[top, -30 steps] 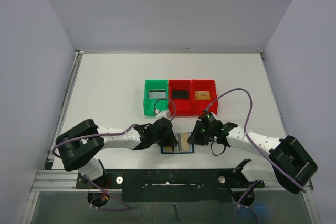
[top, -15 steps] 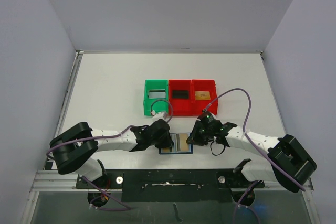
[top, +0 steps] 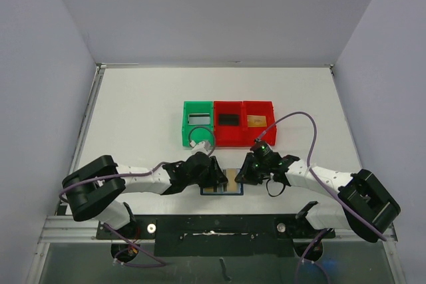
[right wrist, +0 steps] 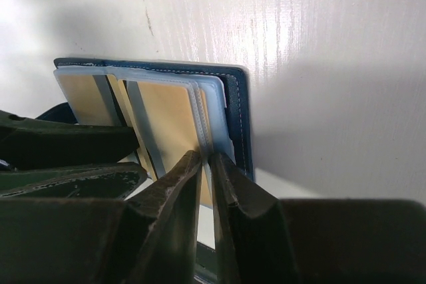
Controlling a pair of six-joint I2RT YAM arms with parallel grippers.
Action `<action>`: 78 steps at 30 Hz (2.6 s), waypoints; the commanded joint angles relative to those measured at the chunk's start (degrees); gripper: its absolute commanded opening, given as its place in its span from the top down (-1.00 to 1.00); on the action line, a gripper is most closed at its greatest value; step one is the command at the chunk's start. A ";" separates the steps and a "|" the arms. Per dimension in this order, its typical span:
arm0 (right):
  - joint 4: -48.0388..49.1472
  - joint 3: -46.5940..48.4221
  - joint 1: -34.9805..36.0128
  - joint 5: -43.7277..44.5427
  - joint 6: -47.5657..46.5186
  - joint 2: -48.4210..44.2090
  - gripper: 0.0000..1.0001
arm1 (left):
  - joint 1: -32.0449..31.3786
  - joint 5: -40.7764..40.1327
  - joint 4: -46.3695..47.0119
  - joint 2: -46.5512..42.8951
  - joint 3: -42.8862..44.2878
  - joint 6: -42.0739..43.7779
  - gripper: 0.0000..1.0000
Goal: Take the credit cards out of the card holder
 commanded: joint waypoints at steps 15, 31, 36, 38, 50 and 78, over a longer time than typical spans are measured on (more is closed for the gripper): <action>-0.81 -0.02 0.62 0.23 -0.62 1.97 0.70 | 0.31 2.21 7.93 3.29 -3.34 -3.71 0.98; -1.87 -0.21 0.48 1.36 -0.39 1.10 0.72 | 4.07 2.57 0.75 -6.39 -7.19 0.71 1.00; -1.13 1.75 0.53 0.13 -2.25 -0.20 0.67 | 4.20 3.79 2.13 -6.08 -7.60 0.88 1.00; -1.45 3.20 0.73 0.01 -3.18 -2.03 0.54 | 4.20 3.90 2.65 -5.25 -7.16 0.88 1.00; 2.50 7.02 3.14 -4.36 -3.87 -2.06 0.29 | 4.20 4.07 2.75 -4.62 -6.02 0.88 1.00; 6.17 -0.64 4.91 -1.77 2.58 6.96 0.42 | 4.11 7.37 20.61 -1.81 -12.65 -7.28 0.64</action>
